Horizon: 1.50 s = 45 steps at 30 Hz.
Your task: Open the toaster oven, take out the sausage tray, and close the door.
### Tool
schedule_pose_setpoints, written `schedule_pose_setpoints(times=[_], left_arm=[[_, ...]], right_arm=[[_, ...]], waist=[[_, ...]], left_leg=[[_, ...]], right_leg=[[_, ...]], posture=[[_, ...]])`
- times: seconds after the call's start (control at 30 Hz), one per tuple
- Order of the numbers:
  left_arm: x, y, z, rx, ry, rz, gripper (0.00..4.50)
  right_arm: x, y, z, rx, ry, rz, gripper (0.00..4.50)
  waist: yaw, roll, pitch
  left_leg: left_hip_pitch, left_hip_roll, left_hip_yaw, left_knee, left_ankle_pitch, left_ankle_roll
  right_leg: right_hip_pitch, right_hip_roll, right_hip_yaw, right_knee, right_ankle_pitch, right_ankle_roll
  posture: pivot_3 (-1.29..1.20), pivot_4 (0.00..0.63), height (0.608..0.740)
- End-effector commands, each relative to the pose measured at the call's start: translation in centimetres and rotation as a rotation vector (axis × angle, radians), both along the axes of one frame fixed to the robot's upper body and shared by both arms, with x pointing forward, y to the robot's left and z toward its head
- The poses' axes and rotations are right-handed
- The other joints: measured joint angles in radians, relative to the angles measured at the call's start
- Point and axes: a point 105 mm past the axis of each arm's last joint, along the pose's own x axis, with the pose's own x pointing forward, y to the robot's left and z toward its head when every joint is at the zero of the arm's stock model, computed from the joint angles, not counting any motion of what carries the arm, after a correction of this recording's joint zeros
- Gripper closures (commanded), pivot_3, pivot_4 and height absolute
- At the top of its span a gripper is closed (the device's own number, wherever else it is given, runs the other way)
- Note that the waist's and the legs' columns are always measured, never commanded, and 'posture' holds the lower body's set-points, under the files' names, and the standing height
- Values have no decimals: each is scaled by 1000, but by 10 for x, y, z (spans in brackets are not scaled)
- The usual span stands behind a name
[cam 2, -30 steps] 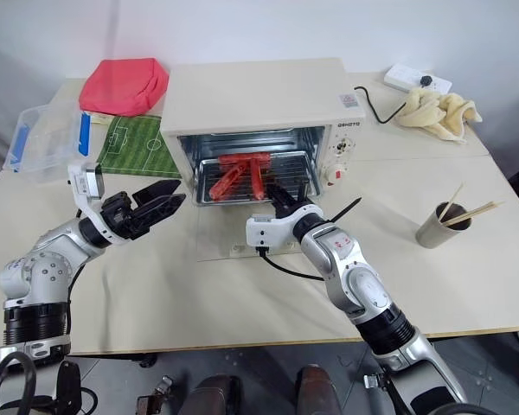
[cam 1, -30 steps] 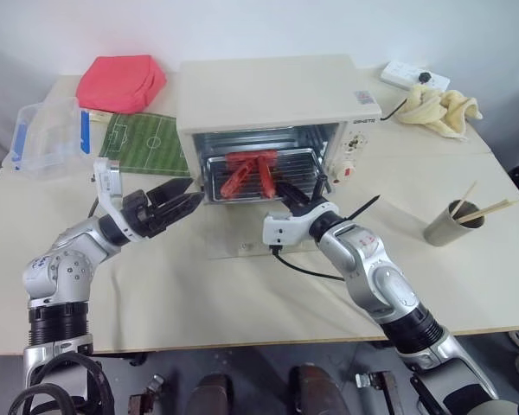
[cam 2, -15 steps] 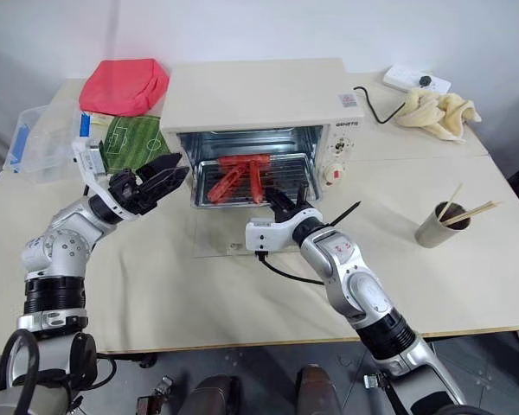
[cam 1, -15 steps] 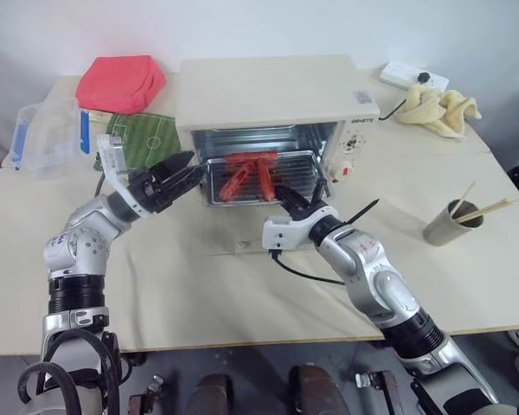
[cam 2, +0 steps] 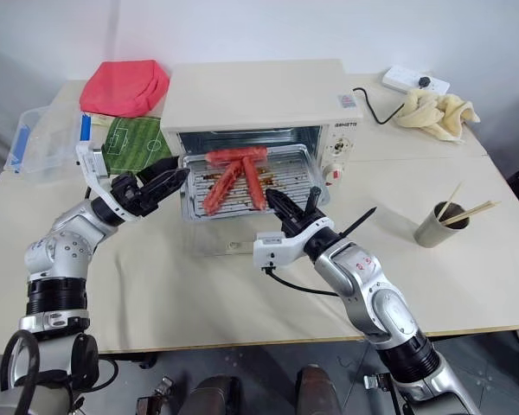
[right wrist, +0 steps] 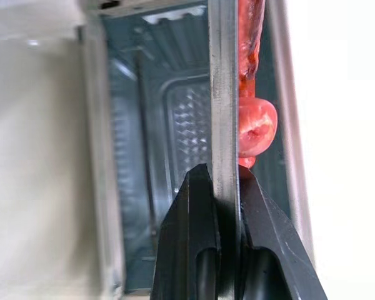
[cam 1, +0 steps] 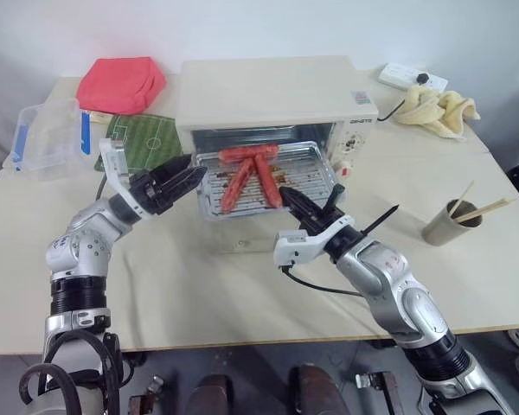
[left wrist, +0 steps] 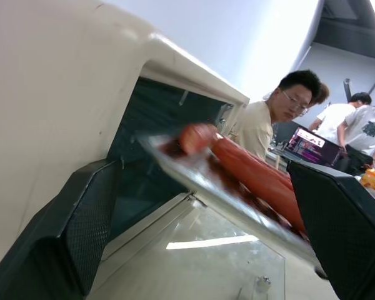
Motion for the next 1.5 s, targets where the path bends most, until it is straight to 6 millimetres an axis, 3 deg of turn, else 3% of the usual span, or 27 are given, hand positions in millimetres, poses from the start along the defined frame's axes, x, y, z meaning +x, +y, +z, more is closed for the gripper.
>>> schedule_pose_setpoints(times=[0.03,0.17,0.37,0.57,0.7,0.87,1.0,1.23,1.37,1.43,1.5], left_arm=[[-12,0,10,-47,-12,-15,0],[-27,-10,3,-95,133,-97,0],[-49,-21,-4,-301,441,-231,0],[-57,-11,2,-544,536,-252,0],[-62,-9,-1,-589,596,-261,0],[-64,-20,-15,-520,686,-289,0],[-63,-23,-20,-487,723,-303,808],[-60,-21,-20,-479,737,-300,2846],[-56,-26,-31,-452,796,-279,4056],[-57,-28,-30,-448,795,-286,4456],[-56,-30,-33,-444,809,-284,4475]], right_arm=[[-12,2,19,20,-64,66,4475],[-14,0,19,1,-68,82,4475],[-15,-1,18,-22,-64,107,4475],[-15,-3,19,-36,-66,120,4475],[-16,-2,19,-44,-66,134,4475],[-17,-1,18,-49,-62,148,4475],[-18,-2,18,-50,-61,150,4500],[-17,-2,20,-44,-63,146,4500],[-18,-1,20,-42,-63,154,4500],[-19,-1,21,-42,-62,155,4500],[-20,1,20,-45,-56,172,4500]], waist=[[0,0,0],[2,0,0],[6,0,0],[9,0,0],[13,0,0],[26,0,0],[28,0,0],[27,0,0],[28,0,0],[28,0,0],[28,0,0]], left_leg=[[0,0,0,0,0,0],[0,0,0,0,0,0],[1,0,-1,1,0,0],[3,1,-1,1,0,0],[4,0,-1,1,0,0],[4,0,0,2,0,0],[4,-1,-1,3,0,0],[5,-1,-1,3,0,0],[5,-1,-1,2,0,0],[5,-1,-1,2,0,0],[5,-1,-1,2,0,0]], right_leg=[[0,0,0,0,0,0],[0,0,0,0,0,0],[2,0,1,0,0,0],[3,-1,2,0,0,0],[4,0,2,-1,0,0],[5,0,2,-2,0,0],[7,0,2,-4,0,0],[7,0,2,-3,0,0],[7,0,2,-3,0,0],[7,0,2,-4,0,0],[7,0,2,-4,0,0]], posture=[[0,150,740],[0,150,740],[0,150,740],[0,150,740],[0,150,740],[0,150,740],[0,150,740],[0,150,740],[0,150,740],[0,150,740],[0,150,740]])
